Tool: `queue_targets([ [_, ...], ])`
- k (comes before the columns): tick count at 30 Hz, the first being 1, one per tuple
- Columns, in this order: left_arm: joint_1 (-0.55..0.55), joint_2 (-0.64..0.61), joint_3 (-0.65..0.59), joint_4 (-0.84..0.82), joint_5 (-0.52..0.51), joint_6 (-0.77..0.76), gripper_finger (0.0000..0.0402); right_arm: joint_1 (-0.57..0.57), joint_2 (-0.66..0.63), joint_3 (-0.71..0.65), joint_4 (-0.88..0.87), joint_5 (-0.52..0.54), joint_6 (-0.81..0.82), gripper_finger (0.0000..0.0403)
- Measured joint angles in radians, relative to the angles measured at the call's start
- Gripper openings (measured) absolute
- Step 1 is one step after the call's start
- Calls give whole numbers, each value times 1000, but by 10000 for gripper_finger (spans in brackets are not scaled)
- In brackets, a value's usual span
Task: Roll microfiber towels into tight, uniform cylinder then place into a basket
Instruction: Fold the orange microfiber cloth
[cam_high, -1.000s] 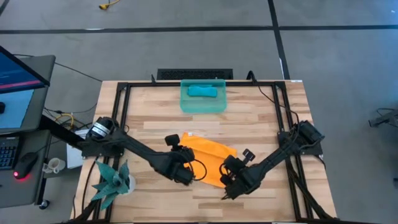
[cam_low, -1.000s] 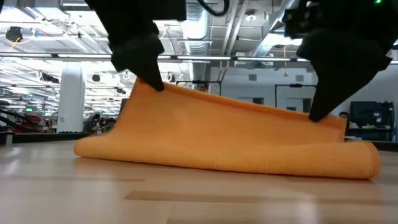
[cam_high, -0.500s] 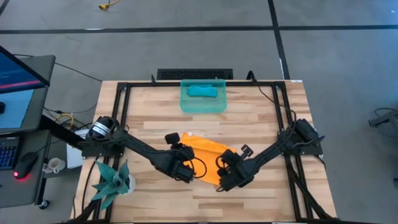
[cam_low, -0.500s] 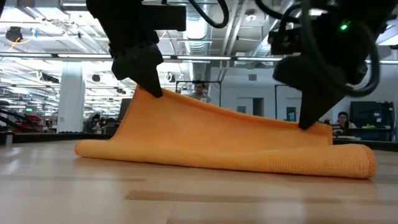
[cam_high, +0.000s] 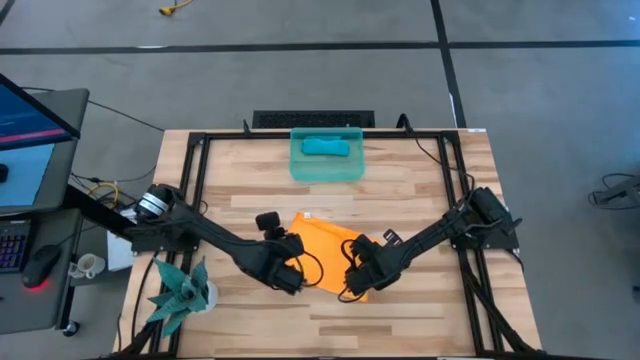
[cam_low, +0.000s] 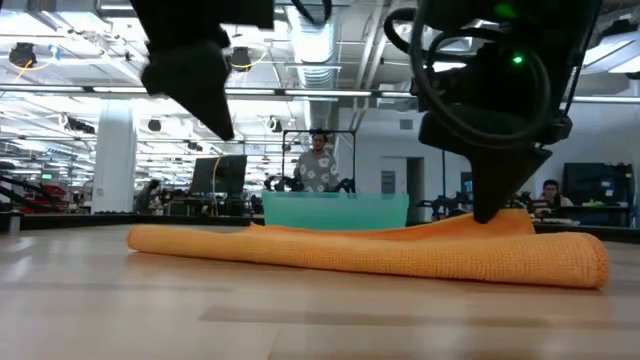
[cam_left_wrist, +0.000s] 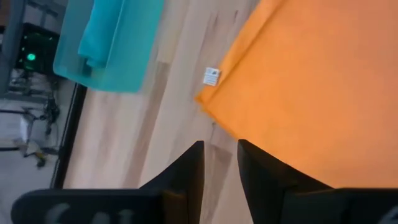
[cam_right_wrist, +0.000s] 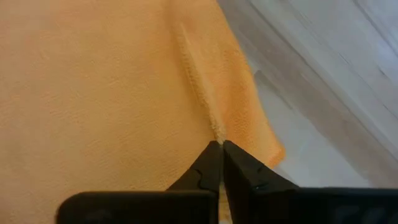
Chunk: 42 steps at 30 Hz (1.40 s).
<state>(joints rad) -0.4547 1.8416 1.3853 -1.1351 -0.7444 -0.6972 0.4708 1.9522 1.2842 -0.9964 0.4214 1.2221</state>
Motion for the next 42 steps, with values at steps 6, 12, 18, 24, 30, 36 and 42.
queue_targets([
  [6, -77, -16, -4, 18, -2, -57, 80, -9, 0, 0, 5, -1, -3, 89],
  [12, -134, -16, -51, 84, -30, -158, 75, -6, -3, 1, -38, -4, -2, 145],
  [18, -144, -15, -51, 213, -53, -167, 75, 4, -4, 24, -154, -1, 0, 167],
  [24, -116, -7, -64, 404, -42, -19, 75, 68, -4, 43, -274, 78, 8, 160],
  [30, -30, -7, -160, 623, 82, 82, 75, 174, -4, 25, -275, 113, 94, 136],
  [36, 73, -6, -270, 897, 250, 167, 75, 295, -4, -2, -280, 130, 307, 112],
  [42, 139, -6, -339, 952, 295, 137, 75, 375, -4, -2, -250, 188, 453, 98],
])
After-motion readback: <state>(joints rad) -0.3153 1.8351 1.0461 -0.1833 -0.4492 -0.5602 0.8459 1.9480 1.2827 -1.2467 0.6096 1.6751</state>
